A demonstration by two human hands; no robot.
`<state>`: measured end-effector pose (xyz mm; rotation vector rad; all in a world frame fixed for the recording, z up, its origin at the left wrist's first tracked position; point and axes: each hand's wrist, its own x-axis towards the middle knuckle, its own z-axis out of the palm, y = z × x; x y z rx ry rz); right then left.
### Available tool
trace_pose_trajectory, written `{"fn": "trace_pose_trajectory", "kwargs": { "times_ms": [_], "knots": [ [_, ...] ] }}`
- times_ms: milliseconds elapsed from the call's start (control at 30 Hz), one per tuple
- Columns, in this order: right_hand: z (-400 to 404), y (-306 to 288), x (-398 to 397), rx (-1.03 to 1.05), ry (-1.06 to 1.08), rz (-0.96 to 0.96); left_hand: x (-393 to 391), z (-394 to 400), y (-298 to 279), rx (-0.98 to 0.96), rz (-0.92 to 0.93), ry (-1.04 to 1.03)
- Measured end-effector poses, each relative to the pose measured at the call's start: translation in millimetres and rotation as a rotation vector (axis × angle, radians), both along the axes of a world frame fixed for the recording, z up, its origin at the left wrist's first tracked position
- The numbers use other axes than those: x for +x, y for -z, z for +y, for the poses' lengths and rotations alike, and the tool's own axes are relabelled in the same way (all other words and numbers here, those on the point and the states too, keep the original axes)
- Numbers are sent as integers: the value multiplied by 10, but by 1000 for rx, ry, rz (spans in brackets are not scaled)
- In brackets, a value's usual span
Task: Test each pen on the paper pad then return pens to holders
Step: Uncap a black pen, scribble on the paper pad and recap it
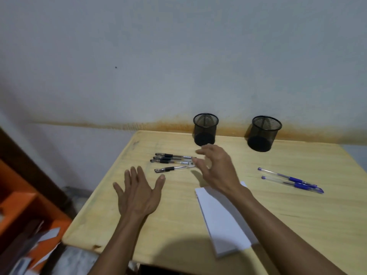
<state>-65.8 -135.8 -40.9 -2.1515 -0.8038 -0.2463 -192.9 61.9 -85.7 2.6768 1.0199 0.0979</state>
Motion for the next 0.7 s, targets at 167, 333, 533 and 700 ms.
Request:
{"fn": "trace_pose_trajectory", "kwargs": {
  "times_ms": [167,333,533,700],
  "knots": [
    [494,153,32,-344,-95,-45,5,10,-12,25,50,3],
    [626,191,46,-469,-72,-121,13,22,-16,30,50,1],
    [666,219,21,-465,-61,-174,11,42,-19,21,30,3],
    [451,75,-96,-339,-9,-200,-22,70,-13,16,-51,21]
  ]
}}
